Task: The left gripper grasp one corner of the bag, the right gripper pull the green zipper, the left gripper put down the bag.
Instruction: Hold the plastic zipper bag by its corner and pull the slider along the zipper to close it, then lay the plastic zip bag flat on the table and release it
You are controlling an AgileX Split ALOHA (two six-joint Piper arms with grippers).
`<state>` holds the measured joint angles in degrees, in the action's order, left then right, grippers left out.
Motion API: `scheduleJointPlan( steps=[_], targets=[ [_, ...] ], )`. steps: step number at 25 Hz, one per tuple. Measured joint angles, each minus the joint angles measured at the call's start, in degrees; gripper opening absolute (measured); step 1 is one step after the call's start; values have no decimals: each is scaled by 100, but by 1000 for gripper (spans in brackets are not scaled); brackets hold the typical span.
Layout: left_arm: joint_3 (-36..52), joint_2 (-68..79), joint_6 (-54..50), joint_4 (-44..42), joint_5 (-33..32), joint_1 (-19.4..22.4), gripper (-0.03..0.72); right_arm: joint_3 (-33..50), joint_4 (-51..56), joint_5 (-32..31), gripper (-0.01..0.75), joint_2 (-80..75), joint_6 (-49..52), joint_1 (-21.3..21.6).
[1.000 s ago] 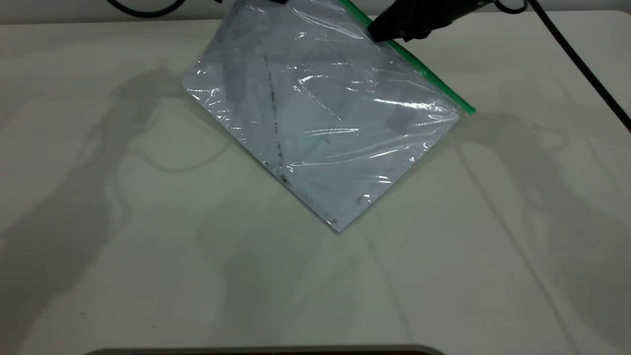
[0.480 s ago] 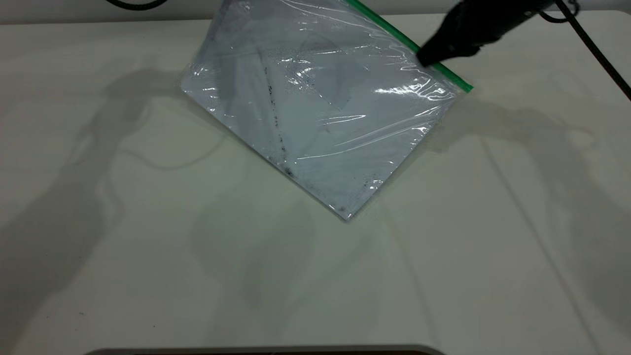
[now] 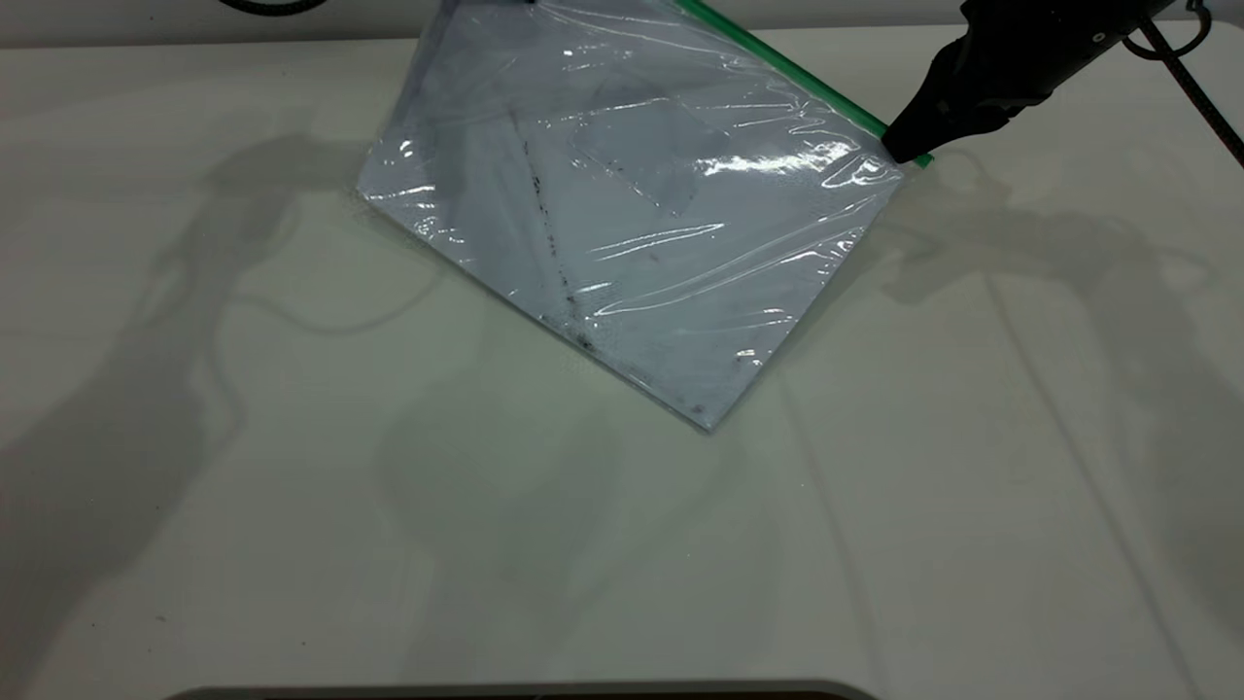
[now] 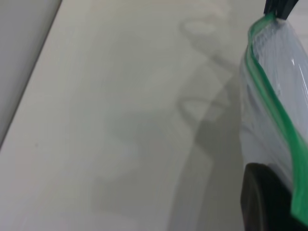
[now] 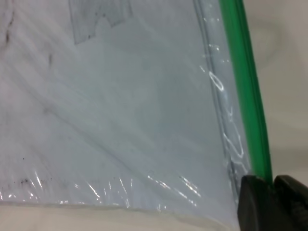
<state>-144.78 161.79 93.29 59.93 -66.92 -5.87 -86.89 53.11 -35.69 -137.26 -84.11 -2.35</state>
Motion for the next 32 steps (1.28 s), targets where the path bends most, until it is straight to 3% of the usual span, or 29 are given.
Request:
scheduleJointPlan(
  steps=[5, 13, 16, 19, 27, 32],
  targets=[
    [-5, 0, -354, -233, 0, 0, 53, 7, -125, 13, 124, -13, 55, 17],
    [-5, -6, -1765, -799, 0, -145, 57, 31, -169, 266, 500, -19, 364, 52],
    [-5, -6, -2653, -1146, 0, -336, 85, 31, -169, 423, 584, -19, 501, 52],
    [-5, -6, -3314, -1368, 0, -523, 176, 37, -169, 452, 599, -19, 553, 54],
    [-5, -41, -4559, -1796, 0, -645, 594, 42, -176, 458, 583, 117, 689, 103],
    [-239, -337, -5554, -3023, 0, -645, 646, 46, -260, 362, 582, 916, 1101, 285]
  ],
)
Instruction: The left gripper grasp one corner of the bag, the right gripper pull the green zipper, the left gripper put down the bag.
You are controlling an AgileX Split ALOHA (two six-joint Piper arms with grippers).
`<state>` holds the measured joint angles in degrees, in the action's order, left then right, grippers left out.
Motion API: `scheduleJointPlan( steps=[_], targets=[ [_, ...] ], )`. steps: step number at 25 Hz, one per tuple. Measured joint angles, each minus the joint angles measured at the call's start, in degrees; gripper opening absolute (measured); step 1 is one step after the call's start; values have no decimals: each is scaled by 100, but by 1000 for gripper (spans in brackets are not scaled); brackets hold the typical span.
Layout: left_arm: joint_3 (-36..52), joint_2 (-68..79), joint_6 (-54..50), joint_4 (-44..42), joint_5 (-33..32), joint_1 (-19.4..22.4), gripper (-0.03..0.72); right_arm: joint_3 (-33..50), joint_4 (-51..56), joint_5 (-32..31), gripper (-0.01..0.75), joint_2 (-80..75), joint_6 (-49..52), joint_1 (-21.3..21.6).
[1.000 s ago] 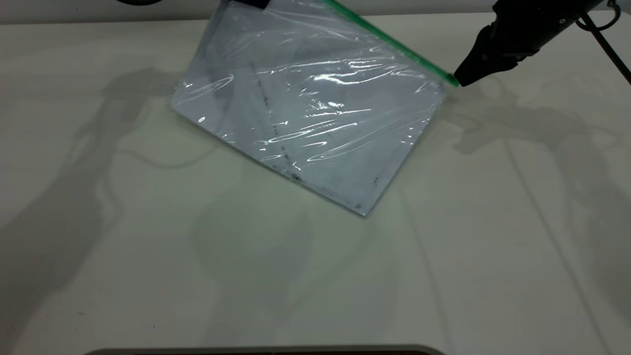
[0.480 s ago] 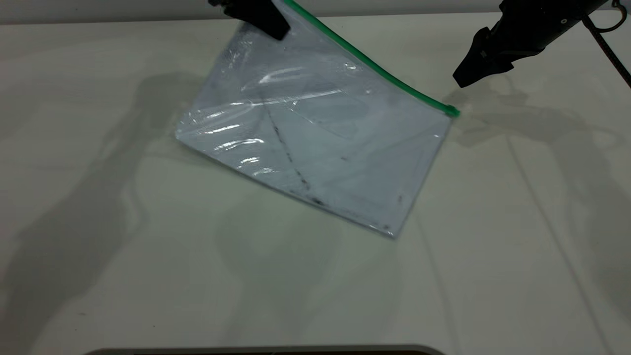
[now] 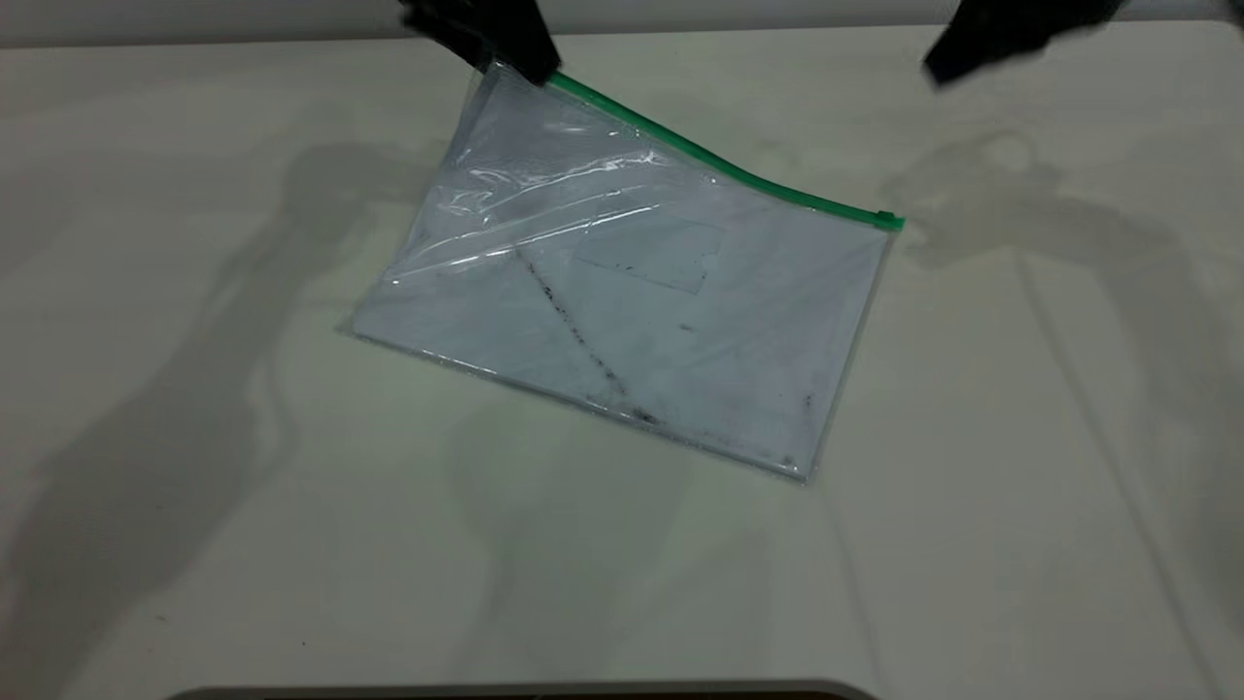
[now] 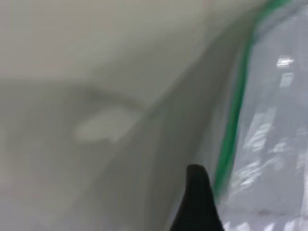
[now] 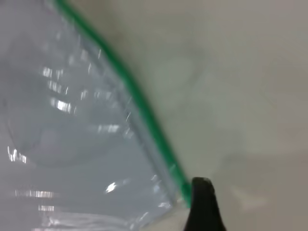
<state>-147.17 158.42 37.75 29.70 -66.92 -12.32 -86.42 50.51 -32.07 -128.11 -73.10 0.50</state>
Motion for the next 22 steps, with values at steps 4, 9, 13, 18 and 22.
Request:
scheduleJointPlan(
  steps=[4, 9, 13, 18, 22],
  targets=[
    [-714, -402, -1088, -1118, 0, 18, 626, 0, -42, -350, 582, 981, 282, 240],
    [-1480, -997, -2104, -1842, 0, 23, 593, 0, -202, -887, 581, 2278, 792, 591],
    [-1562, -1678, -2678, -2303, 0, 23, 589, 0, -872, -1323, 580, 3415, 1638, 849],
    [-1542, -2574, -2966, -2598, 0, 23, 588, 0, -1774, -2160, 580, 4775, 2871, 958],
    [-922, -3459, -2986, -2611, 0, 23, 588, 0, -2030, -2957, 580, 5685, 3541, 958]
  ],
)
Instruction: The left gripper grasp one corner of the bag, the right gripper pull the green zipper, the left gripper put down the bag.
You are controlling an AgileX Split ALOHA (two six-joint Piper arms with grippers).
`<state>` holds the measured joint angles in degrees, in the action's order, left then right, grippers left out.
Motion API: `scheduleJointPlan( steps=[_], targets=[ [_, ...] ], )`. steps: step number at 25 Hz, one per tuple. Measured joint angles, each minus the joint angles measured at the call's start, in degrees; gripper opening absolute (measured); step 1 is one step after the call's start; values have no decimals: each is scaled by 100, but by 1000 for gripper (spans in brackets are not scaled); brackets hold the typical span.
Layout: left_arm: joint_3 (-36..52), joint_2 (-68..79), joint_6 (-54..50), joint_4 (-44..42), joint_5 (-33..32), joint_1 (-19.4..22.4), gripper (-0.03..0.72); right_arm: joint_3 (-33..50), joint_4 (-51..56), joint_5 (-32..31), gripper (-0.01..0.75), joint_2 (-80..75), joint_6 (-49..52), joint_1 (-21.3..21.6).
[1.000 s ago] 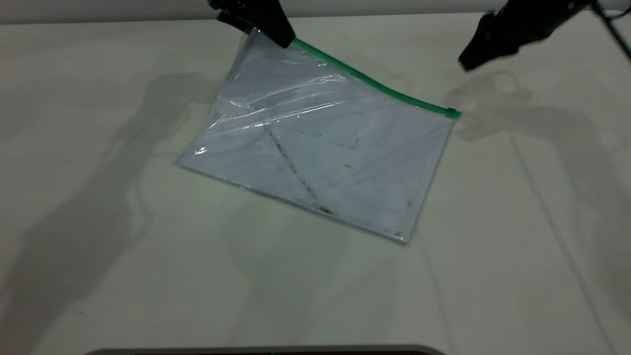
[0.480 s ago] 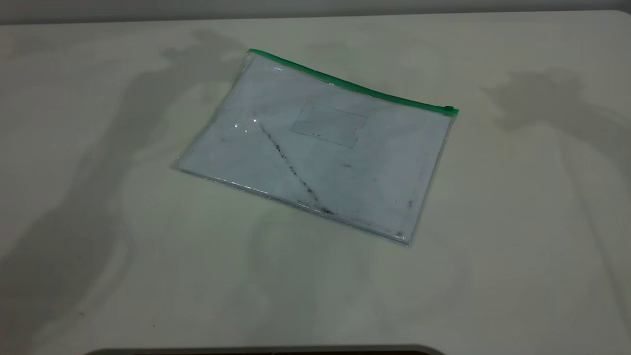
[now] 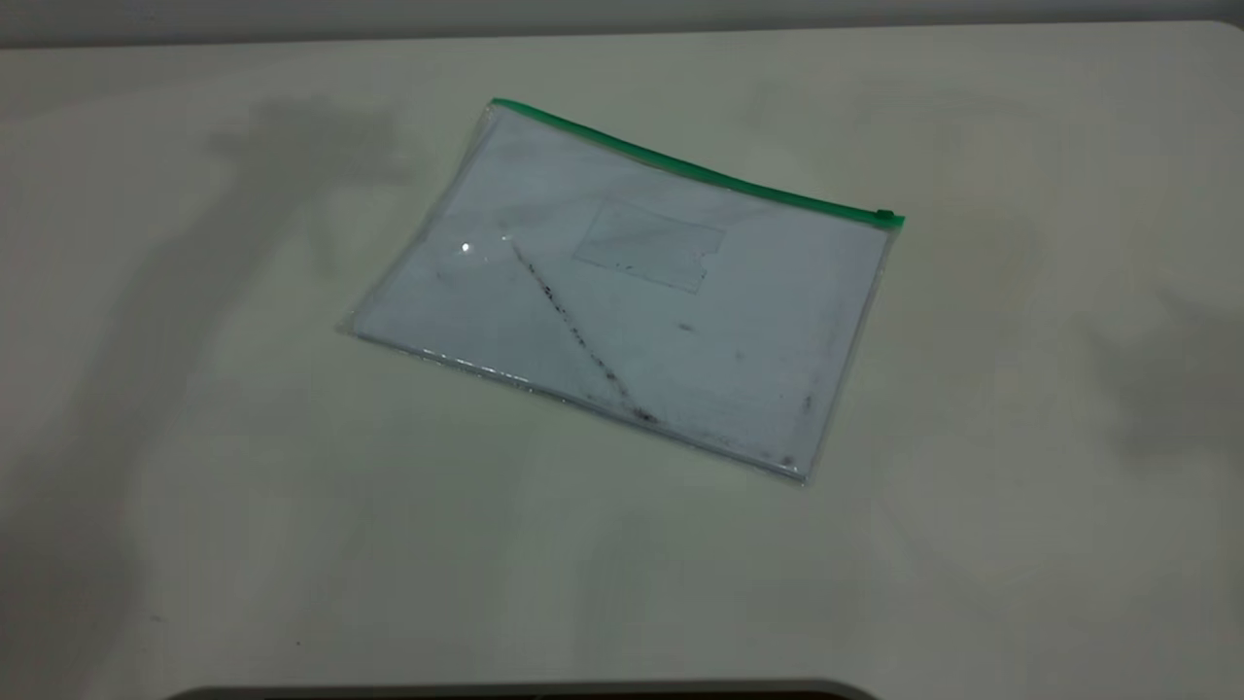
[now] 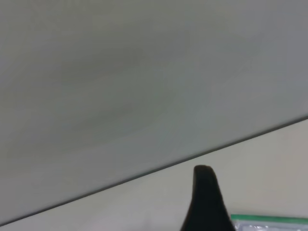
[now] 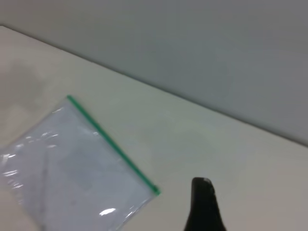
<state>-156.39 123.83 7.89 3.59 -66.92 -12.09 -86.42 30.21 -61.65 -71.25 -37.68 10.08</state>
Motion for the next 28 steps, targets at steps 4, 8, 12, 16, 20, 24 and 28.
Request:
scheduleJointPlan(
  steps=[4, 8, 12, 16, 20, 24, 28],
  targets=[
    [1370, -1129, -1, 0, 0, 0, 588, 103, 14, -781, 580, 833, 375, 0],
    [3151, -2506, -11, -12, 0, 0, 588, 715, 59, -912, 580, 1750, 495, 0],
    [4833, -3985, -15, -12, 0, 0, 588, 1823, 264, -912, 580, 2900, 507, 0],
    [6417, -5581, -40, -94, 0, 0, 588, 2942, 463, -858, 580, 3966, 507, 0],
    [7780, -7137, -260, -501, 0, 0, 588, 3785, 490, -809, 580, 4592, 507, 0],
    [8904, -8684, -557, -864, 0, 0, 588, 4268, 458, -809, 580, 5095, 507, 0],
    [9737, -10182, -789, -1064, 0, 0, 588, 4594, 356, -804, 580, 5661, 512, 0]
  ],
)
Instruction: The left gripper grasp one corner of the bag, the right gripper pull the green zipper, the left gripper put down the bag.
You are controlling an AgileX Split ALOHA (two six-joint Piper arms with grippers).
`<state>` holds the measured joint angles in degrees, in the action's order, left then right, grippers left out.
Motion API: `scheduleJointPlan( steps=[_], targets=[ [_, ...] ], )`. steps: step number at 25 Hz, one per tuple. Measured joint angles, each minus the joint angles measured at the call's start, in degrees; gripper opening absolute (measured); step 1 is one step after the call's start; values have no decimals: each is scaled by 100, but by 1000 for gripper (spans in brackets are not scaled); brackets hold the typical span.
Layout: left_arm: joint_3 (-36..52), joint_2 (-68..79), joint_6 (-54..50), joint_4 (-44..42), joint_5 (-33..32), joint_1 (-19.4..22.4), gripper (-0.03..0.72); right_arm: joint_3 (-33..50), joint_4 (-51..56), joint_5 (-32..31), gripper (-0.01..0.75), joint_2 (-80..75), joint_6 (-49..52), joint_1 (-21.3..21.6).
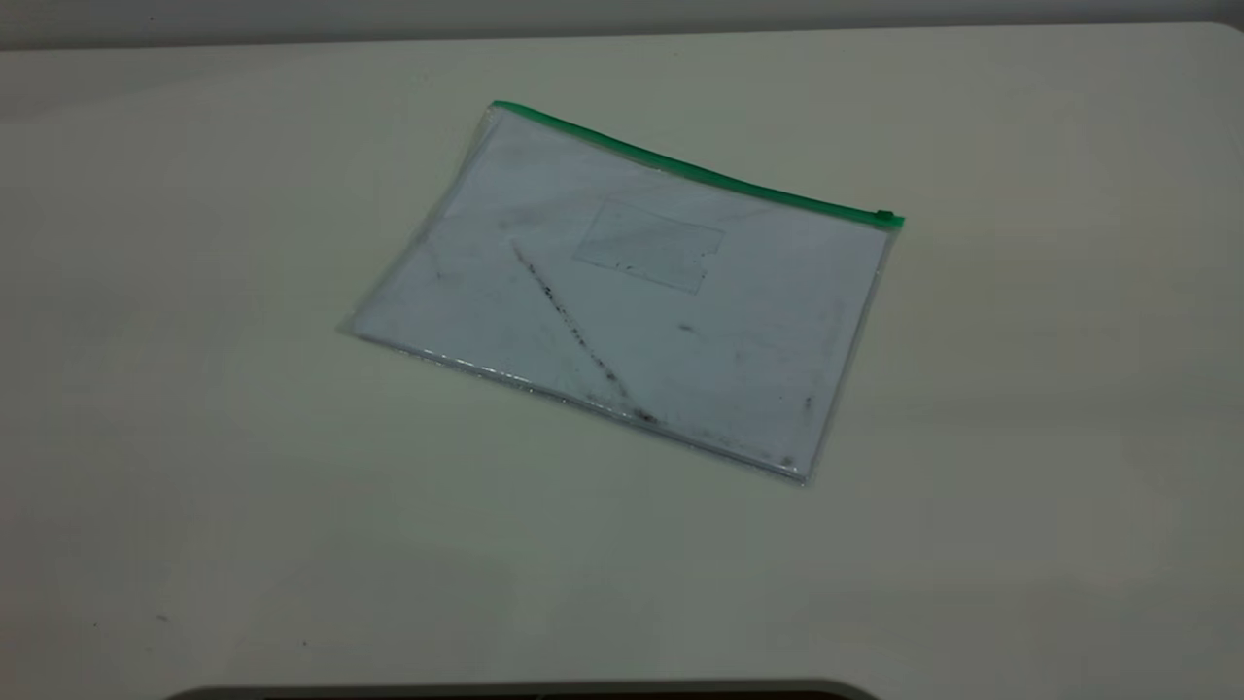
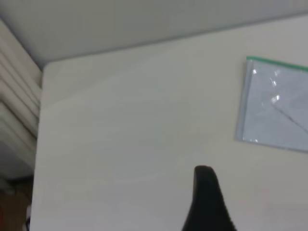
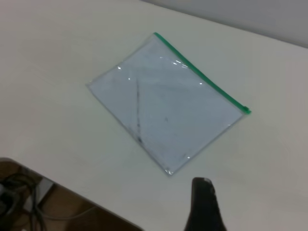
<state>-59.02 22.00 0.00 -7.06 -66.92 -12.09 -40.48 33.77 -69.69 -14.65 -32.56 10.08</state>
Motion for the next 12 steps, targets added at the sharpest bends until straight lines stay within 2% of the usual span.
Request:
scheduleJointPlan(
  steps=[5, 12],
  targets=[
    [629, -1344, -56, -70, 0, 0, 588, 310, -91, 0, 580, 619, 0, 0],
    [1597, -1620, 0, 210, 0, 0, 588, 750, -276, 20, 580, 1045, 0, 0]
  ],
)
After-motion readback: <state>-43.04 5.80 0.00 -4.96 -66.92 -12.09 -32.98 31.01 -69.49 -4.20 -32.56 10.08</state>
